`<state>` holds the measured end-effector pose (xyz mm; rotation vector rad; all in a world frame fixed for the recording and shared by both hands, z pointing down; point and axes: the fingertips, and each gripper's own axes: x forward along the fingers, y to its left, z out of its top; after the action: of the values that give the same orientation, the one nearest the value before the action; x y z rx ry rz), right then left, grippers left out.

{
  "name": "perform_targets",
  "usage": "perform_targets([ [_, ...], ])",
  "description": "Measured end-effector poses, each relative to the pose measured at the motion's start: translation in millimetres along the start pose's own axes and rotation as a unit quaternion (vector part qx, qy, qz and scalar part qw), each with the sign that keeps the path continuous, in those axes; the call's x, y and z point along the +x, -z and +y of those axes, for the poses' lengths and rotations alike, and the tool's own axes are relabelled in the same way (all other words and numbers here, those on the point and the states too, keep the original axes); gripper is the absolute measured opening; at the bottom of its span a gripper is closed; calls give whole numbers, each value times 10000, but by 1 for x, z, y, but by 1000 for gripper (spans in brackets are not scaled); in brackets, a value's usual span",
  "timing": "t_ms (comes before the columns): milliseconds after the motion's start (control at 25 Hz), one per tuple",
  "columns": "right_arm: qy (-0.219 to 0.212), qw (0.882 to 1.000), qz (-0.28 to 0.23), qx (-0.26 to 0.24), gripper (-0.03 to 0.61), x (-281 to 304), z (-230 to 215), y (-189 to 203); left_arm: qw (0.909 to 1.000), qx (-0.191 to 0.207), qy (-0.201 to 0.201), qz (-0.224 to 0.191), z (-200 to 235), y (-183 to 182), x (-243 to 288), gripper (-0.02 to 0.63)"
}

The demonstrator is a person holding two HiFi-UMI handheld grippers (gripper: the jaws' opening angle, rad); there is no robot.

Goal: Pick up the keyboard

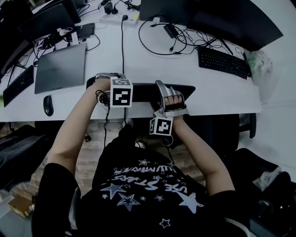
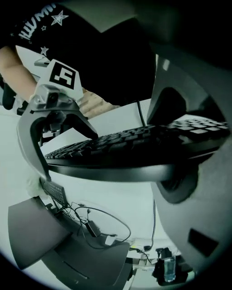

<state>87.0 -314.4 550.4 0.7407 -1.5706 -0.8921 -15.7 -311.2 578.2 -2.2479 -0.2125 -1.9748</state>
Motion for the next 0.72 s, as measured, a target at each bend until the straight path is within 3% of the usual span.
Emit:
perform_targets([
  [40,64,10000,13,-24,574,-1,0,0,10000,20,-7,36,-1,0,-1,253],
  [280,472,9988,-34,157,574,-12,-7,-3,9997,-230,34,-9,-20,-6,-6,114],
  [560,503,9971,-2,574,574,-35,-1,-3,9953,-838,-480,-59,-33,-5,-9,91],
  [720,563,9938,118,951,574,-51,-2,10,9874,-1373,-783,0,-43,-2,-12,89],
])
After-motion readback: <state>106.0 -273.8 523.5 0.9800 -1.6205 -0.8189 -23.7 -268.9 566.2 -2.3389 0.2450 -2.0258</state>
